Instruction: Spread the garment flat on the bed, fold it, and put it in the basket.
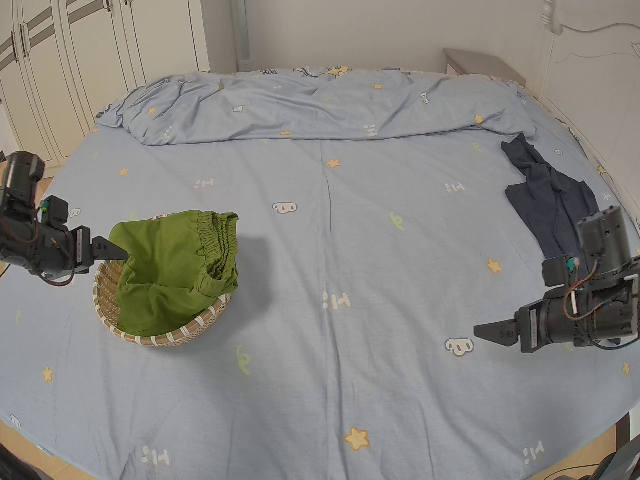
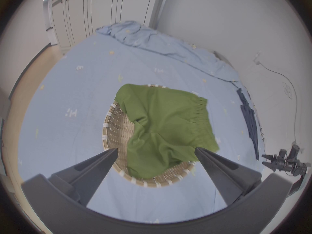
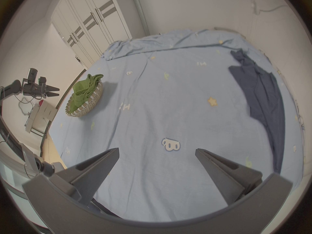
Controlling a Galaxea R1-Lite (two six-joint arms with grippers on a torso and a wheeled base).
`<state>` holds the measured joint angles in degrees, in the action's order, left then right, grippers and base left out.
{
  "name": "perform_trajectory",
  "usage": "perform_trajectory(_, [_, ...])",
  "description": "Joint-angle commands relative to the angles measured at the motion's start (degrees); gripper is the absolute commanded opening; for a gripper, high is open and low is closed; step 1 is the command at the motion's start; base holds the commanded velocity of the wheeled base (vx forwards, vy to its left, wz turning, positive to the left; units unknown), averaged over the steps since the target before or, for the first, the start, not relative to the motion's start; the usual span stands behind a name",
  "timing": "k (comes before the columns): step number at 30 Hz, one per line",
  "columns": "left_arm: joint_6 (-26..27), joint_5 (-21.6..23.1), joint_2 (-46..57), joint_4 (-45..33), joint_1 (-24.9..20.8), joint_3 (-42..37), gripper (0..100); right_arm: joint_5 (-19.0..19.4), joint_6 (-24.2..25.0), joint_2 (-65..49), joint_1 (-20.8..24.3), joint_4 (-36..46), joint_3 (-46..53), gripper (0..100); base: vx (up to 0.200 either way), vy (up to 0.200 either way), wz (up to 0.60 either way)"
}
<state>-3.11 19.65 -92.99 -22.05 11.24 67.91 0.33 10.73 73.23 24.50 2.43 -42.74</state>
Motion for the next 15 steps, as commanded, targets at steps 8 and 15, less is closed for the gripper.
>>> perform_trajectory(8, [0.56,1.00,58.36,0.26,-9.48,-30.30,100,0.73,-10.46,-39.48,-3.85,-0.23,15.85,100,0.000,0.000,0.00])
perform_trajectory(15, [0.21,0.74,77.08,-0.71,-10.89,-41.28,100,0.64,-10.46,-54.07,-5.96,1.79,21.47,100,0.000,0.000,0.00])
